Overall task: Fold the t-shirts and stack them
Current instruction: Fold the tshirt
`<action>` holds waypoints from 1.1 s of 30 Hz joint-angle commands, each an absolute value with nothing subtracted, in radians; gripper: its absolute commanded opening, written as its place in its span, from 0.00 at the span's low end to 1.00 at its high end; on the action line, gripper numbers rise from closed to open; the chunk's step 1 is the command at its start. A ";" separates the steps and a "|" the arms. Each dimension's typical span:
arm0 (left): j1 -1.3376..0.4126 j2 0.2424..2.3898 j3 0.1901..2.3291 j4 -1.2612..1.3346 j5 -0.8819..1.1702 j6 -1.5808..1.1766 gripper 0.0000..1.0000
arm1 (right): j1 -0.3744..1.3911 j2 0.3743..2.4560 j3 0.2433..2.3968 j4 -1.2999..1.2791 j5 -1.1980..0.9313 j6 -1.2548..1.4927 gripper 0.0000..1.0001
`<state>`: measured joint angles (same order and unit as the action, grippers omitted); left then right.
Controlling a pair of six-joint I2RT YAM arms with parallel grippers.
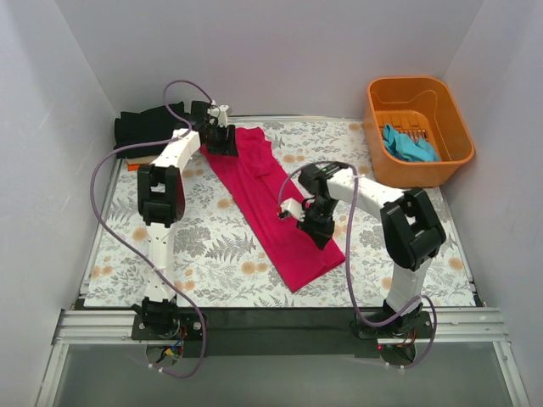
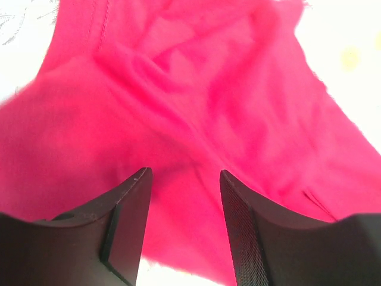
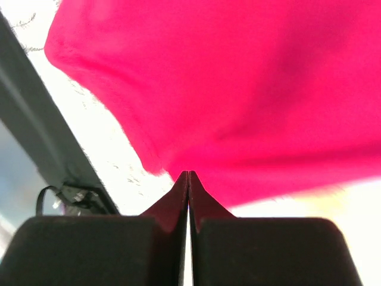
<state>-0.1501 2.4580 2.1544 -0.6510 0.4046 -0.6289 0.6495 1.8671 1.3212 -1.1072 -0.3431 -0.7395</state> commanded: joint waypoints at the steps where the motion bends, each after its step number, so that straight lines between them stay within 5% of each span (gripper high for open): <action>1: -0.173 2.225 2.044 -0.617 0.410 -0.643 0.47 | 0.574 1.790 1.402 -1.140 -0.339 -0.762 0.03; 13: -0.216 2.290 1.933 -0.679 0.285 -0.698 0.30 | 0.531 1.970 1.373 -1.051 -0.248 -0.781 0.01; 23: -0.233 2.474 2.094 -0.739 0.305 -0.598 0.28 | 0.646 2.028 1.336 -1.035 -0.388 -0.735 0.01; 33: -0.305 2.655 2.309 -0.638 0.255 -0.551 0.35 | 0.736 2.227 1.565 -1.012 -0.497 -0.649 0.03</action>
<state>-0.2893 2.5916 2.3085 -0.6670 0.3035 -0.5728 0.7345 2.1586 1.5299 -1.1469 -0.4713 -0.6533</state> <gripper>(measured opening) 0.334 0.023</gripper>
